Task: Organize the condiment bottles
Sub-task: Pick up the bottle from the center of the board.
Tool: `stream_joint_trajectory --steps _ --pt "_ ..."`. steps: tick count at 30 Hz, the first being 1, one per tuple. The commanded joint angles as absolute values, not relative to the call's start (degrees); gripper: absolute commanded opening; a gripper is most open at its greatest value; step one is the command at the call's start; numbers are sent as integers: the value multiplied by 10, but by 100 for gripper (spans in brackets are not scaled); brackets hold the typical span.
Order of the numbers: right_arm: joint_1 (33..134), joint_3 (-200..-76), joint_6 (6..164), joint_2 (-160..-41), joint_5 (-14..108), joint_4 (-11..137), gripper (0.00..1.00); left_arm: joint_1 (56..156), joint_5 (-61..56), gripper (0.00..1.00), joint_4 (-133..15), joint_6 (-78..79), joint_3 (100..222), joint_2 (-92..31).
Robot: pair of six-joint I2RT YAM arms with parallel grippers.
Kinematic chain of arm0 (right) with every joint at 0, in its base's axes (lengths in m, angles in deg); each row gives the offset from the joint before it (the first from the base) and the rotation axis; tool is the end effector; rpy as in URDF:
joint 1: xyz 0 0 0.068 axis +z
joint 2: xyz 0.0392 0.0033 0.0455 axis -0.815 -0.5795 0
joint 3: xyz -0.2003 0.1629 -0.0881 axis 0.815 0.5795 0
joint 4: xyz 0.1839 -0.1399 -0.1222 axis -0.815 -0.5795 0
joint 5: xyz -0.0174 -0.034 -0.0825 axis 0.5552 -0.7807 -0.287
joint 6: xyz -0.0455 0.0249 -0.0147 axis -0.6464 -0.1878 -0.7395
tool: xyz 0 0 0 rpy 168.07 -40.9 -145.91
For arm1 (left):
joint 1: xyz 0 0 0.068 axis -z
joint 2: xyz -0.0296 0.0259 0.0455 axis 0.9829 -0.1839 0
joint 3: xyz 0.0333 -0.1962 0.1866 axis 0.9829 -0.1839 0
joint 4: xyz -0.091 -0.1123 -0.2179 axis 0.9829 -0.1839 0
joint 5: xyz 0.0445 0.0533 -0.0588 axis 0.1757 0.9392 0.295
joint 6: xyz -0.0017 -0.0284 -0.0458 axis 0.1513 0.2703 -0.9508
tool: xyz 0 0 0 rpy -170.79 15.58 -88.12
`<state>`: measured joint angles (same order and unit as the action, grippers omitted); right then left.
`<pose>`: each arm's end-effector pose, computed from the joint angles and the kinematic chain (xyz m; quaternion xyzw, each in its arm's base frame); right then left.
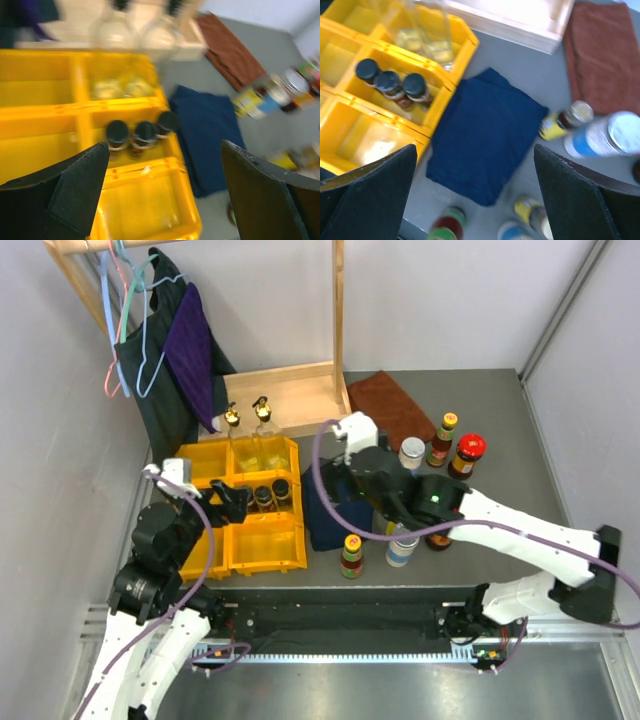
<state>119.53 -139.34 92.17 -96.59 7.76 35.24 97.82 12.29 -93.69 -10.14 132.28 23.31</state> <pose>0.1430 0.2615 0.3808 -0.2303 0.8069 0.1303 0.5281 0.0847 -0.0240 0.3361 -0.0622 0.7684 -0.1789 0.6113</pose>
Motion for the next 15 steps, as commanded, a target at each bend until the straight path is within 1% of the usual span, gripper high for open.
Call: stream_joint_trajectory --steps 1,2,3,5,10,15 --pt "1174 -1332 966 -867 48 344 99 976 -87 96 -871 -65 1337 202" --pt "1171 -1321 969 -852 47 341 99 976 -110 96 -865 -66 1332 197" --pt "1169 -1312 976 -821 45 340 99 976 -162 97 -856 -70 1326 196" --pt "1165 -1293 986 -792 40 327 99 976 -204 99 -835 -79 1310 194" --pt "1158 -1268 993 -705 30 304 99 977 -341 99 -822 -82 1296 181" --pt "1159 -1259 1000 -654 26 285 99 978 -405 99 -807 -106 1282 166"
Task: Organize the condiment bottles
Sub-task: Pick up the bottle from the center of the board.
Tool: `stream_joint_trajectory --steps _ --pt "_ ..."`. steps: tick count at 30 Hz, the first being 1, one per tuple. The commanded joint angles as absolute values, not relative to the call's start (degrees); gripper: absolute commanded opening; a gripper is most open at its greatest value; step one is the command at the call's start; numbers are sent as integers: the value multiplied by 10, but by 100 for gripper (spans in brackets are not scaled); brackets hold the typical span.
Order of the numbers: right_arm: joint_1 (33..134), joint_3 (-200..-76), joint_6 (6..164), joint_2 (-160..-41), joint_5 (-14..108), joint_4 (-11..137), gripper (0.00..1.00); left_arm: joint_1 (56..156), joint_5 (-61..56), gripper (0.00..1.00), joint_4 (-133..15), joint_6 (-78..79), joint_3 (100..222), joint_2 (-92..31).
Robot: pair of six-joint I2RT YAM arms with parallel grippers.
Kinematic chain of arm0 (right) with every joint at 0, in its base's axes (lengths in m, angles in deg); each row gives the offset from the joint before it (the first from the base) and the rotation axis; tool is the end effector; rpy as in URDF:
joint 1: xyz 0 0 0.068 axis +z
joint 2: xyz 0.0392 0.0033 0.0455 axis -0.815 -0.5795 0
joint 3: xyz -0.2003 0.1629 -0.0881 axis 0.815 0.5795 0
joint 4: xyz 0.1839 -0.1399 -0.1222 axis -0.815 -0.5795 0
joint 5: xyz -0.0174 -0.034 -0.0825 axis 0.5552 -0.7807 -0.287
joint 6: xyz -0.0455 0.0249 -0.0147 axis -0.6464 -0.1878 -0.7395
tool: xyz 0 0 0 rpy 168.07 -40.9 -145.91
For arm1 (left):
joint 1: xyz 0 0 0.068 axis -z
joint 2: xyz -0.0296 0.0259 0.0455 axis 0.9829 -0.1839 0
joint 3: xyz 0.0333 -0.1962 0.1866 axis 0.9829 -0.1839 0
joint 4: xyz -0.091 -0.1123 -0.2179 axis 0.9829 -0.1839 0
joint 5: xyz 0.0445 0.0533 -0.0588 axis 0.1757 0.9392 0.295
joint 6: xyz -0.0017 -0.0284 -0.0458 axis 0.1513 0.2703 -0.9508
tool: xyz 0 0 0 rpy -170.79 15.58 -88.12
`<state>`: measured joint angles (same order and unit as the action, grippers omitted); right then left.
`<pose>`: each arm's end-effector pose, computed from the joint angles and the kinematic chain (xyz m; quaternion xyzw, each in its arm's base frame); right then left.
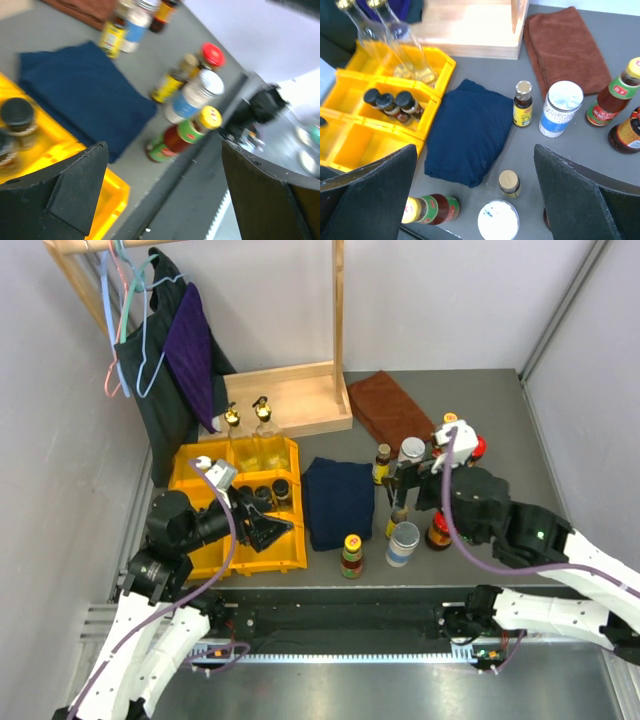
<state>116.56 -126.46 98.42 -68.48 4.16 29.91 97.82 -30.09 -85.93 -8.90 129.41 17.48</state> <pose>0.0957 0.1359 0.4018 -0.1110 0.7868 0.1789 0.5802 0.0997 -0.0553 0.3273 0.1770 0.7431 -0.4266 0.4842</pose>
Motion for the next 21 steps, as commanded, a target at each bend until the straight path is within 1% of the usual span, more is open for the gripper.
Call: stream_joint_trajectory --steps 1,8,11,14,15,16,17,18,19,20,21 --pt "1159 -1258 1002 -643 25 282 99 978 -410 99 -806 -110 1276 164" --pt "1158 -1250 1010 -625 12 275 99 1001 -400 99 -781 -137 1246 165" --pt "1158 -1251 1007 -628 9 280 99 1030 -382 99 -749 -144 1229 158" --pt "1158 -1253 1006 -637 8 283 99 1105 -291 99 -719 -139 1216 139" --pt "1158 -1253 1006 -642 8 286 99 1163 -225 99 -707 -134 1216 123" --pt "1158 -1254 1006 -645 9 286 99 1195 -179 99 -702 -127 1217 114" --pt "1158 -1254 1007 -647 8 286 99 1256 -140 99 -699 -112 1219 106" --pt "1158 -1255 1007 -651 8 286 99 1282 -107 99 -696 -103 1223 99" --pt "1158 -1255 1007 -653 8 286 99 1303 -45 99 -693 -95 1224 85" --pt "1158 -1255 1008 -654 9 284 99 1339 -22 99 -682 -82 1225 79" --pt "1158 -1256 1009 -655 9 283 99 1354 1 99 -675 -77 1224 71"
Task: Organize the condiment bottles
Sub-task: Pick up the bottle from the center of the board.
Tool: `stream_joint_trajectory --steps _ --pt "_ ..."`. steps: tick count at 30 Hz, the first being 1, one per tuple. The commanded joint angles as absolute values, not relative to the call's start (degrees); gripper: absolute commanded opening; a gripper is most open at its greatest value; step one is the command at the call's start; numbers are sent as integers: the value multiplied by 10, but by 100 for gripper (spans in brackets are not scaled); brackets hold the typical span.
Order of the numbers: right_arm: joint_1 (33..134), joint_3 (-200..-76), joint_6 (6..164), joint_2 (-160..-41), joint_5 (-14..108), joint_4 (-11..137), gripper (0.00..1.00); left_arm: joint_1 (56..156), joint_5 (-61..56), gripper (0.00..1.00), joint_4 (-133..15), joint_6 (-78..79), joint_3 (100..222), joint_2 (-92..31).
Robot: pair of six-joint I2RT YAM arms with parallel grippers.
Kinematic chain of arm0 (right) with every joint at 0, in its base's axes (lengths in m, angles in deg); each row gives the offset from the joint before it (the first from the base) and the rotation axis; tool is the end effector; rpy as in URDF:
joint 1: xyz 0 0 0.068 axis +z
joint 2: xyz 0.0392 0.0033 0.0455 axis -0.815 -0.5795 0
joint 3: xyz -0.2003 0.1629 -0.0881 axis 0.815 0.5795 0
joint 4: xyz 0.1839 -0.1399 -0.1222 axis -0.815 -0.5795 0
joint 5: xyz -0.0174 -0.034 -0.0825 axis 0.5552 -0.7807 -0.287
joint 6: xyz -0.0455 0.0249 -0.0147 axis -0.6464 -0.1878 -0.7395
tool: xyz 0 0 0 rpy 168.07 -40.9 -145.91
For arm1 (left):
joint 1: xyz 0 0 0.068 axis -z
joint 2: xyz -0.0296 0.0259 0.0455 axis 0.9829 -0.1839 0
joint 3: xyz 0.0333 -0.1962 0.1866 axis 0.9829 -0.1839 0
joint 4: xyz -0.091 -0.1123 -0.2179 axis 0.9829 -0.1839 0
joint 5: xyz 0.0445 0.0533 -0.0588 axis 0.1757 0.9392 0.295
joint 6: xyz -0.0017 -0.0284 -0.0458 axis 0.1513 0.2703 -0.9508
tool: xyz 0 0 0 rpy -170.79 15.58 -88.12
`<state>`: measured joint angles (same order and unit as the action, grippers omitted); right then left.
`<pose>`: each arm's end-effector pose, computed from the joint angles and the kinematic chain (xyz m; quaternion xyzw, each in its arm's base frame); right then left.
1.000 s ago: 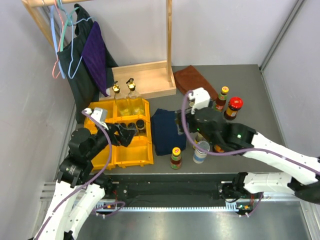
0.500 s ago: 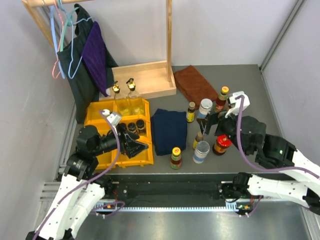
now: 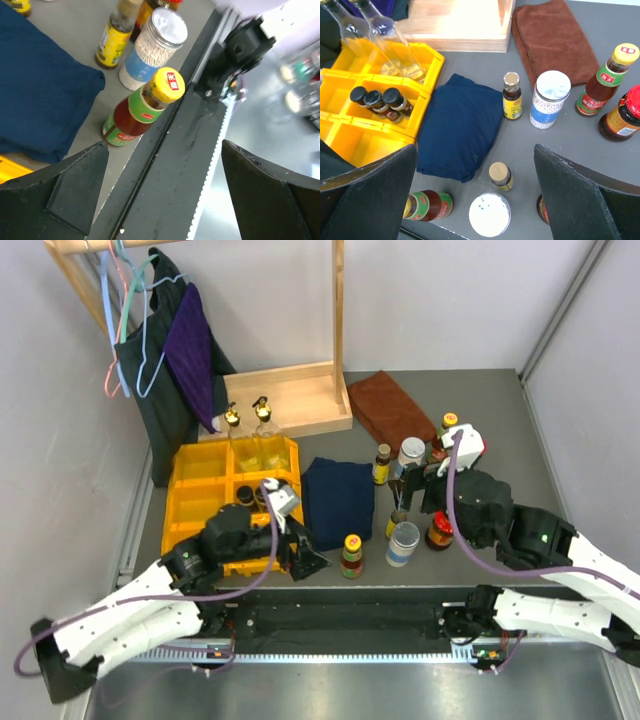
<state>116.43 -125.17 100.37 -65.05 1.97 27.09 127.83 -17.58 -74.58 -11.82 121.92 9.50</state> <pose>0.0887 0.1197 0.3983 -0.0877 0.7903 0.1709 0.5819 0.0924 -0.1255 0.2862 0.2848 0.7386 -0.4778 0.3809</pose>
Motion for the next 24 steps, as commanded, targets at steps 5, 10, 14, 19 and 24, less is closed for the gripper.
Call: stream_joint_trajectory --steps 5,10,14,19,24 --pt "1156 -1256 1006 -655 6 282 99 1456 141 99 -641 -39 1223 22" --pt "1153 -1256 1005 -653 2 278 99 1516 211 99 -572 -16 1202 4" --pt "1151 -1256 1004 -653 1 278 99 1548 231 99 -525 -5 1187 -22" --pt "1149 -1257 1004 -653 2 275 99 1556 254 99 -479 1 1180 -57" --pt "1148 -1257 1004 -653 0 272 99 1558 264 99 -452 4 1186 -85"
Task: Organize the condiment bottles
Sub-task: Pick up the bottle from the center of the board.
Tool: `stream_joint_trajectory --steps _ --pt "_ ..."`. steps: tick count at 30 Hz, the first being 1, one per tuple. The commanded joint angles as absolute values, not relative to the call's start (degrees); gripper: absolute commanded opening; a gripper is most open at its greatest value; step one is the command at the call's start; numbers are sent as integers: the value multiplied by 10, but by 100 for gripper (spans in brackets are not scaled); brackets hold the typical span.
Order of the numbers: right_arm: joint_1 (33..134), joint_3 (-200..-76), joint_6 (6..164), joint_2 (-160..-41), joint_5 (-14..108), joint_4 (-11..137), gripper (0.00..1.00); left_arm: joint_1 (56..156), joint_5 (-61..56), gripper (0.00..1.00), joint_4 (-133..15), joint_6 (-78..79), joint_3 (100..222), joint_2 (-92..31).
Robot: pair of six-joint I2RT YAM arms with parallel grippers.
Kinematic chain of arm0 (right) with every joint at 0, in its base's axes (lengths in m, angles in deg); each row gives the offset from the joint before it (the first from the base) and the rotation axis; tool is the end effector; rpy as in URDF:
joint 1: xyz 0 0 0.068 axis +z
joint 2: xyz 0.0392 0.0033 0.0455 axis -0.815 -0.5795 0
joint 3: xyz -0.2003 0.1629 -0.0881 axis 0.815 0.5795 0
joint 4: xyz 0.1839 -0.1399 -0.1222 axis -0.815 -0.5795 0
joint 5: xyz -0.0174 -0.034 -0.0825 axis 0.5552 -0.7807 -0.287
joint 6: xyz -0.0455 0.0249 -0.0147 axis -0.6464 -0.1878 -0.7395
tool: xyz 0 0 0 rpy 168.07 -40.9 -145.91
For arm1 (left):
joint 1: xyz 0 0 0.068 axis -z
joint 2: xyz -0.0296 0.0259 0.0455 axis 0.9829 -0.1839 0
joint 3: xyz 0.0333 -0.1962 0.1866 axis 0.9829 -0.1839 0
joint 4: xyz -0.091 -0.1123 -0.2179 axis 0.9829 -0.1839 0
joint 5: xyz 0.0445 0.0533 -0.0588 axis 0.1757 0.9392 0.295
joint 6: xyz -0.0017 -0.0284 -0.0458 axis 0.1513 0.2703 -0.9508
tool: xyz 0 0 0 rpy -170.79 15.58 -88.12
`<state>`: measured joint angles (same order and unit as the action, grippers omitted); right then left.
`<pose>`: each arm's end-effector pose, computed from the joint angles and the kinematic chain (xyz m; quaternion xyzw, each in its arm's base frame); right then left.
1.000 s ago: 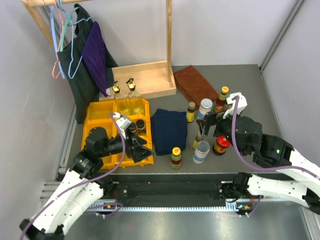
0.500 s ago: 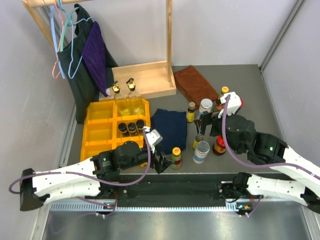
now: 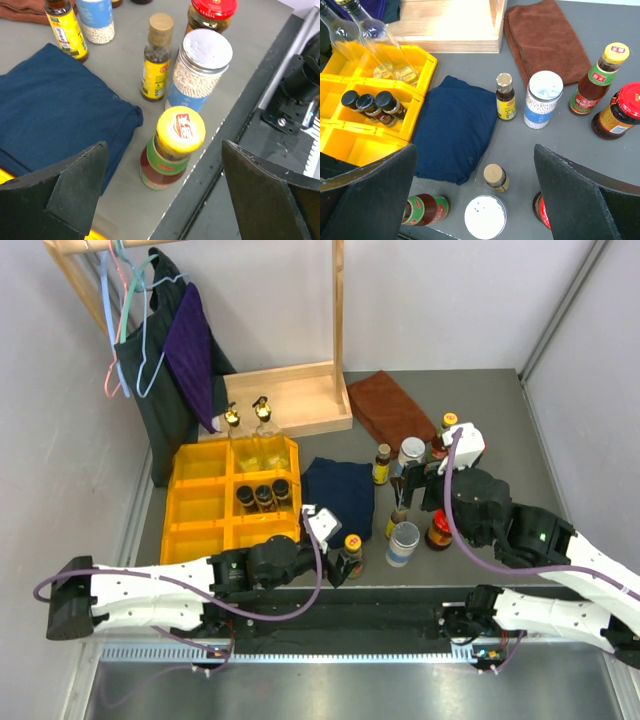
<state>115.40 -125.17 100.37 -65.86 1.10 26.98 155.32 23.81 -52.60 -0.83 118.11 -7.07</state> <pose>0.0930 0.1211 0.3964 -0.0795 0.7939 0.1551 0.5826 0.0620 -0.2022 0.2545 0.3255 0.7158 -0.3346 0.5194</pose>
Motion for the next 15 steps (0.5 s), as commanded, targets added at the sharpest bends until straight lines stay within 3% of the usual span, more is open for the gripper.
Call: stream_joint_trajectory --steps 1,5,10,15 --pt "1147 -1257 1004 -654 0 272 99 1558 262 99 -451 5 1191 -97" --pt "1147 -1258 1004 -654 0 272 99 1558 257 93 -459 2 1208 -124" --pt "1146 -1258 1004 -655 -1 269 99 1559 257 74 -466 -7 1212 -141" --pt "1146 -1256 1005 -655 -3 267 99 1559 259 61 -456 -7 1212 -135"
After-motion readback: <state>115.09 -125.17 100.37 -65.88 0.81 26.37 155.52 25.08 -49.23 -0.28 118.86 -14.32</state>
